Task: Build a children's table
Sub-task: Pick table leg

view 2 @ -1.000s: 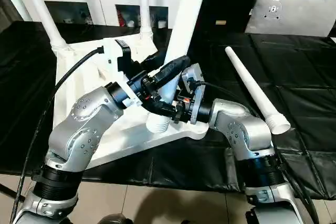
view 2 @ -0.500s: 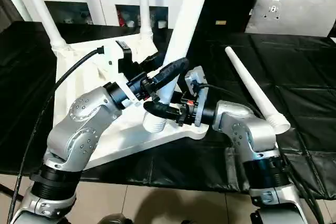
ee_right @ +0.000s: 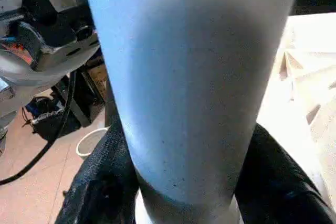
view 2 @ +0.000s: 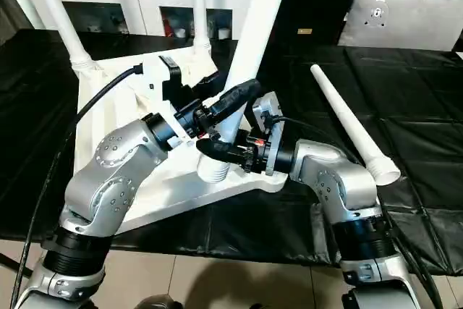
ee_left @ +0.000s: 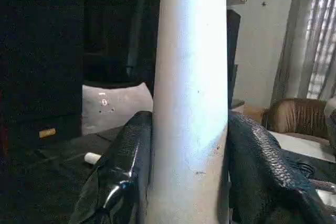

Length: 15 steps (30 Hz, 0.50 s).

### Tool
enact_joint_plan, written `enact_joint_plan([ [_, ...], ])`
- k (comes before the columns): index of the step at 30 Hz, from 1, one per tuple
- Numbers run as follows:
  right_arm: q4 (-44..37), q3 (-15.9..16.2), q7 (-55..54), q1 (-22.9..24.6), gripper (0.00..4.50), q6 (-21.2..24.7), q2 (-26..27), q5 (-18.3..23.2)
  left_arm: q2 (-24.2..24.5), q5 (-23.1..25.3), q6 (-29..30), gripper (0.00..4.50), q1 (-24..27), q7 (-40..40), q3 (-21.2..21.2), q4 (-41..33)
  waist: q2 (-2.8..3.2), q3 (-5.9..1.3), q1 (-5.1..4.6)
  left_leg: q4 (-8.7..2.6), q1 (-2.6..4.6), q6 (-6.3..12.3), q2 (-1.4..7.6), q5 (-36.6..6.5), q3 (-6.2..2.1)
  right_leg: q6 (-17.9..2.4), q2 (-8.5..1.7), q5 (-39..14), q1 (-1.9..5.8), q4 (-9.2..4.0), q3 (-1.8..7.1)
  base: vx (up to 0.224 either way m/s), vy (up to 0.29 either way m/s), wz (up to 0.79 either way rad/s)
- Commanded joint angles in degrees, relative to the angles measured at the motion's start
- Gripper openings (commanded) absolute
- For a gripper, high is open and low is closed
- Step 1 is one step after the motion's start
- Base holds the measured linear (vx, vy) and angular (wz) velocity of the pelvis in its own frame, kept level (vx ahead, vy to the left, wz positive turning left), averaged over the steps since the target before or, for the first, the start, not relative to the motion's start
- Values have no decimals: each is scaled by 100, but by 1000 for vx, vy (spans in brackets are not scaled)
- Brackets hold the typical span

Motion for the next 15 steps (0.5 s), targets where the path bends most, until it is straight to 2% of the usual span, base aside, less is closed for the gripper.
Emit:
enact_joint_plan([
  [1, 110, -106, -37, -45, 198, -51, -19, 11, -43, -39, 2, 180, -17, -4, 6, -88, -69, -467, -3, -363, 15, 332, 365, -449, -142, -31, -520, -2030, 388, -435, 391, 0, 0, 0],
  [3, 120, -108, -40, -48, 196, -65, -18, 1, -90, -47, 30, 180, -21, 107, 66, -74, -72, -468, -5, -360, 14, 329, 364, -456, -139, -31, -517, -2028, 390, -432, 390, 0, 0, 0],
  [4, 135, -108, -46, -53, 195, -78, -17, -11, -106, -219, 142, 180, -13, 27, 97, -115, -76, -466, -5, -358, 12, 330, 358, -456, -133, -31, -522, -2049, 391, -436, 391, 0, 0, 0],
  [6, 148, -106, -49, -57, 194, -90, -17, -22, -107, -340, 223, 236, -5, -44, 105, -163, -72, -465, -2, -360, 10, 330, 358, -454, -136, -32, -521, -2072, 391, -440, 388, 0, 0, 0],
  [7, 188, -92, -74, -66, 193, -99, -19, -60, -120, -612, 383, 250, 32, -221, 80, -311, -72, -469, 2, -356, 9, 319, 360, -444, -137, -49, -527, -2061, 390, -425, 391, 0, 0, 0],
  [9, 240, -73, -133, -77, 193, -87, -19, -111, -103, -791, 485, 253, 82, -386, 12, -466, -72, -468, 2, -359, 17, 322, 365, -448, -138, -84, -531, -2055, 384, -428, 394, 0, 0, 0],
  [10, 279, -62, -180, -84, 193, -82, -18, -149, -86, -817, 498, 280, 108, -447, -31, -526, -67, -469, 1, -361, 13, 331, 374, -453, -139, -116, -529, -2031, 384, -425, 397, 0, 0, 0],
  [15, 377, -53, -328, -90, 190, -76, 17, -225, -22, -915, 617, 312, 158, -671, -193, -647, -63, -461, 4, -363, 31, 308, 372, -456, -129, -176, -531, -2074, 375, -434, 411, 0, 0, 0],
])
